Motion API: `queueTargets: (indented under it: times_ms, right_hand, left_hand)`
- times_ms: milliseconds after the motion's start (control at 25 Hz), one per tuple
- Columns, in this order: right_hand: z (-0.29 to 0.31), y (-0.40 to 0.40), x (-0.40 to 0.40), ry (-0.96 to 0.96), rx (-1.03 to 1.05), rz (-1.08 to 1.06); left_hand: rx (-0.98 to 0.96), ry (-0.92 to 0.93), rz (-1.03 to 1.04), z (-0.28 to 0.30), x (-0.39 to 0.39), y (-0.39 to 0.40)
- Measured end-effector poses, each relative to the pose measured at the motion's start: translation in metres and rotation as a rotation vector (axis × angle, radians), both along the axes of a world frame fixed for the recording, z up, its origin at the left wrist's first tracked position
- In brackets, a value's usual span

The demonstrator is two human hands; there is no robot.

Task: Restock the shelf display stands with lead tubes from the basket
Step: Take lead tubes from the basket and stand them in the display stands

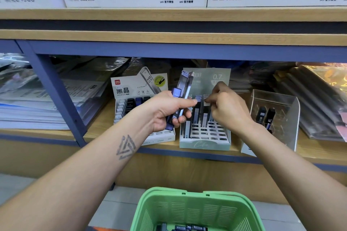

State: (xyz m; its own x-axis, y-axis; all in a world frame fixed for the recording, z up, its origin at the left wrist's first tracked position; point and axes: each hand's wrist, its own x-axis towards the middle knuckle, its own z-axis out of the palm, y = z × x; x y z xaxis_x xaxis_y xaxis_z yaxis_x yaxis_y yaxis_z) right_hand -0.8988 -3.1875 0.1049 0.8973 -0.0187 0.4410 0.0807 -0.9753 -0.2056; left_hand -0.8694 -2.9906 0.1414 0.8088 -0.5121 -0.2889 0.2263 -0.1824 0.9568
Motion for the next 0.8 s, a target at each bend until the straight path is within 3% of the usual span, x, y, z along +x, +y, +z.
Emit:
queueTargets:
  times_ms: [80, 120, 240, 320, 640, 800]
  right_hand:
    - [0.007, 0.001, -0.001, 0.021, 0.09, 0.026]
    - [0.012, 0.002, -0.001, 0.014, 0.253, 0.059]
    - [0.027, 0.008, -0.007, 0.083, 1.057, 0.31]
    - [0.029, 0.009, -0.009, 0.103, 1.305, 0.417]
    - [0.029, -0.008, -0.016, 0.079, 1.476, 0.286]
    - [0.033, -0.013, -0.022, 0.085, 1.454, 0.257]
  left_hand:
    - [0.009, -0.005, -0.023, 0.0, -0.001, 0.001]
    - [0.01, -0.004, -0.046, 0.001, -0.003, 0.001]
    - [0.023, 0.002, -0.145, 0.003, -0.01, 0.0]
    - [0.035, 0.019, -0.184, 0.005, -0.013, -0.001]
    - [0.059, 0.038, -0.142, 0.008, -0.012, 0.002]
    - [0.077, 0.05, -0.162, 0.009, -0.015, -0.001]
